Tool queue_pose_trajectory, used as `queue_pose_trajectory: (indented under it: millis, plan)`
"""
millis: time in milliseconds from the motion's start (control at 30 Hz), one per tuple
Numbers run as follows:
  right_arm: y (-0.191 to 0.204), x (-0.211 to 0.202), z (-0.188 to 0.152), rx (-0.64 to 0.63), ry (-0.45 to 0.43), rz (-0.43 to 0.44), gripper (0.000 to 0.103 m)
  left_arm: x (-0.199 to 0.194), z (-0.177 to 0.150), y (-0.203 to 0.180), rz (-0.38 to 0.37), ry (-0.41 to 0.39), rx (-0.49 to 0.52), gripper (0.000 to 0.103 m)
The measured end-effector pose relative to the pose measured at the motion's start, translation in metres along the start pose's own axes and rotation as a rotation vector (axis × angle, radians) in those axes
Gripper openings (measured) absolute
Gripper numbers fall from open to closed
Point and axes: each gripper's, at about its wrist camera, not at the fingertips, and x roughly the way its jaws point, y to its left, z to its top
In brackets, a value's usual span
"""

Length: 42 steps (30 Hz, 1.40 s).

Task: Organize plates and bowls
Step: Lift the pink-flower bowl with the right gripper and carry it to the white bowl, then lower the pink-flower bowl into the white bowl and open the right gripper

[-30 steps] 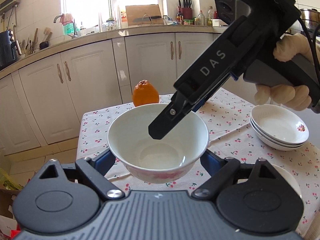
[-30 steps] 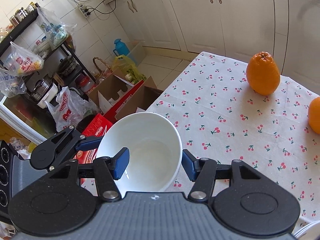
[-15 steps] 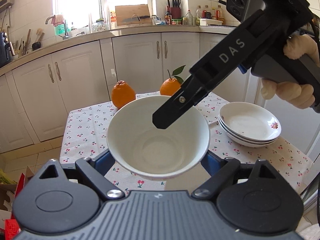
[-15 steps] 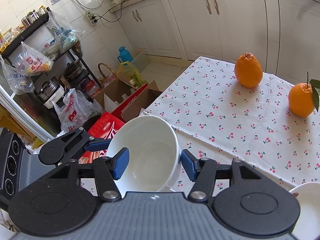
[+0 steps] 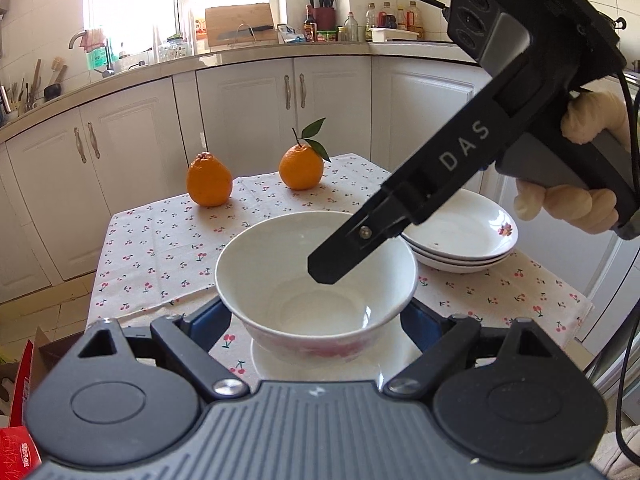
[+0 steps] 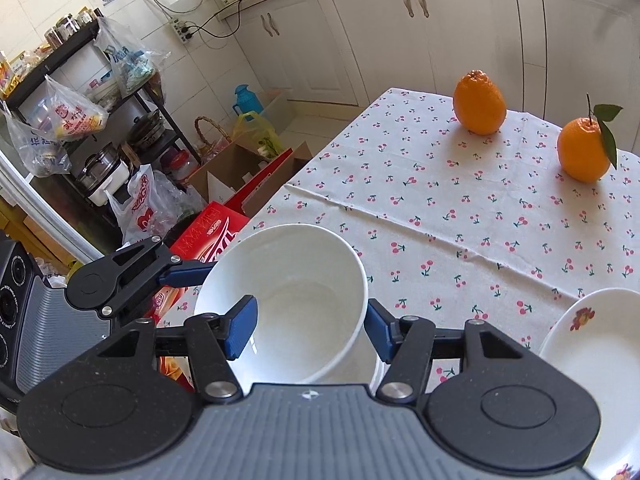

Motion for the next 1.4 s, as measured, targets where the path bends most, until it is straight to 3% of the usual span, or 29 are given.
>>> queue_pose_trajectory:
  millis: [1033,1267,1400]
  plan:
    - [0.0,0.017,-0.02,-0.019,0.043,-0.015,0.071,0.013,-0.018,0.0,-0.055,0.079,-0.07,0.094]
    - [0.005,0.009,-0.021,-0.045,0.005,-0.028,0.088,0.007,-0.02,-0.002,-0.062,0.068,-0.044,0.096]
    - [0.013,0.001,-0.025,-0.09,-0.04,-0.057,0.103,-0.002,-0.022,-0.002,-0.066,0.05,-0.024,0.099]
